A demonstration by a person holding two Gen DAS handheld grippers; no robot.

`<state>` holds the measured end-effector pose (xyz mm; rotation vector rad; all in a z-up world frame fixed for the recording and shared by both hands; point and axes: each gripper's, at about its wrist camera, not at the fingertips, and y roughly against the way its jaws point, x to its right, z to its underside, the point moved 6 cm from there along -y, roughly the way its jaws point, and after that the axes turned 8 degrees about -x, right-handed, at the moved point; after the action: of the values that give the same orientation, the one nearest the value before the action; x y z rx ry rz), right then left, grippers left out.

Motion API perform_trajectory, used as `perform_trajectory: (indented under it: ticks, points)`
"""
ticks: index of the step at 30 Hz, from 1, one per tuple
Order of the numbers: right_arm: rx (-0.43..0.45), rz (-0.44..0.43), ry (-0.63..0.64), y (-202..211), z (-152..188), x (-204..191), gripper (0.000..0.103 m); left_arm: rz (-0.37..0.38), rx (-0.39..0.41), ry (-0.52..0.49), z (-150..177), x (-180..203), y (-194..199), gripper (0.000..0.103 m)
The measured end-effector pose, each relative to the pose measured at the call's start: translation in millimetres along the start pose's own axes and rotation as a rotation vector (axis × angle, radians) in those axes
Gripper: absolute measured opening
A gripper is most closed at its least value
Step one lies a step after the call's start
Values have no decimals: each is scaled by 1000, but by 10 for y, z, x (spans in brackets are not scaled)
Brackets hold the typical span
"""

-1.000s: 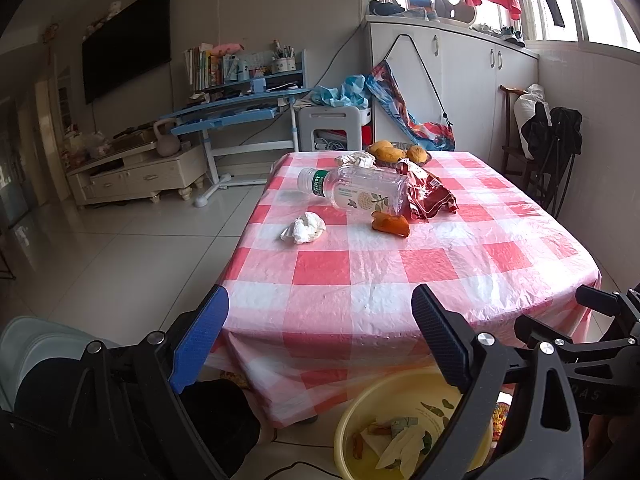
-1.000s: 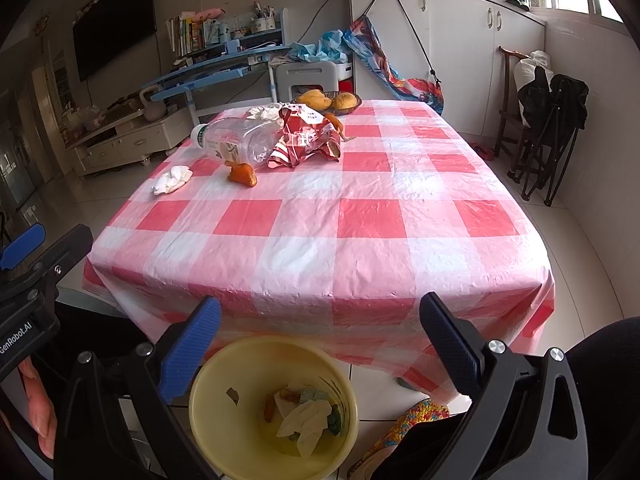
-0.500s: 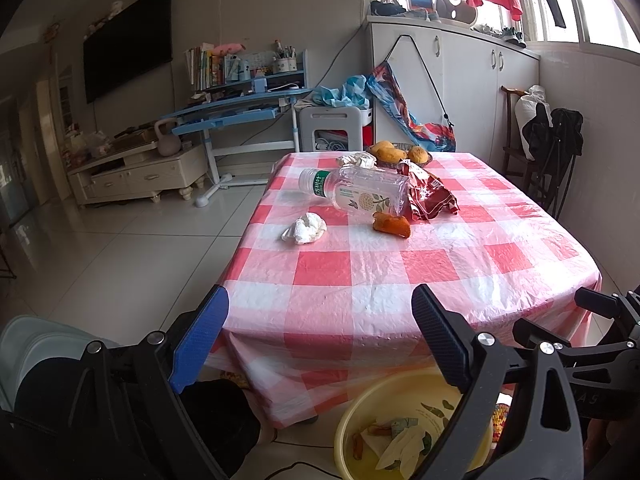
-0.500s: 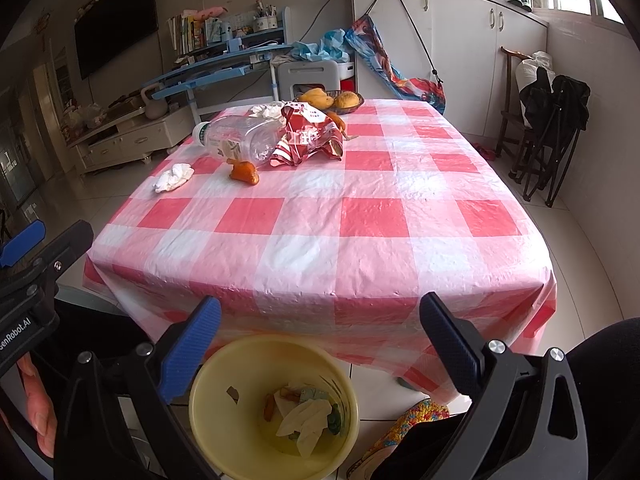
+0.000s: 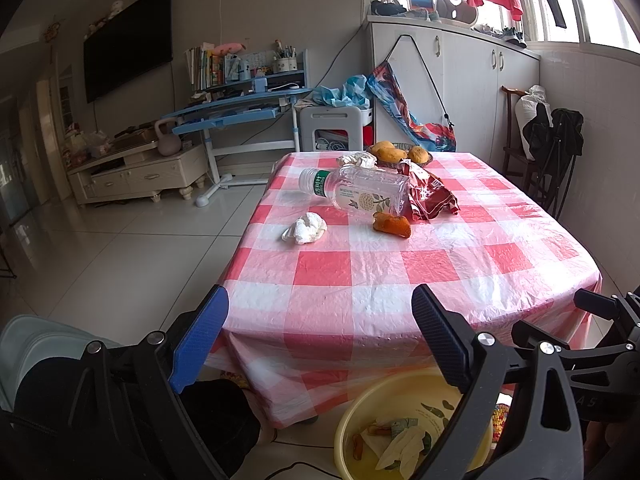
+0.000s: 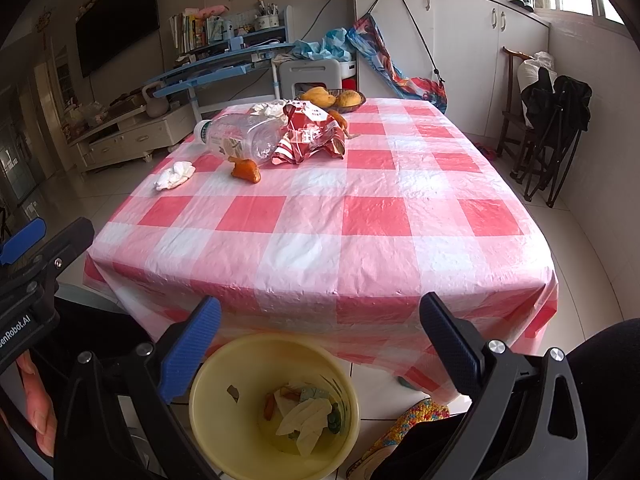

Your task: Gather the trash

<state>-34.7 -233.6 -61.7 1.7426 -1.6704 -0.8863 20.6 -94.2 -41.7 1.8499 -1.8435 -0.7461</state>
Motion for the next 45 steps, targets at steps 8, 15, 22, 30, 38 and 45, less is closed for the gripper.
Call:
perform_trajectory:
  ticks: [8, 15, 22, 30, 38, 45]
  points:
    - [-5, -33, -6, -18, -57, -23, 95, 8, 4, 32, -20, -62, 25, 89]
    - [20, -102, 71, 4, -429, -114, 95, 2, 10, 117, -141, -324, 37, 89]
    - [-32, -181, 196, -257, -763, -251, 95, -18, -30, 160, -327, -494, -190, 89]
    - [-89, -238, 307, -744, -992, -569, 80, -49, -102, 121, -781, -527, -793, 89]
    - [-137, -266, 305, -1143, -1132, -670, 76, -57, -192, 109, -972, -461, -1441, 89]
    - [-172, -303, 273, -1238, -1156, -656, 63, -58, -287, 90, -941, -347, -1839, 89]
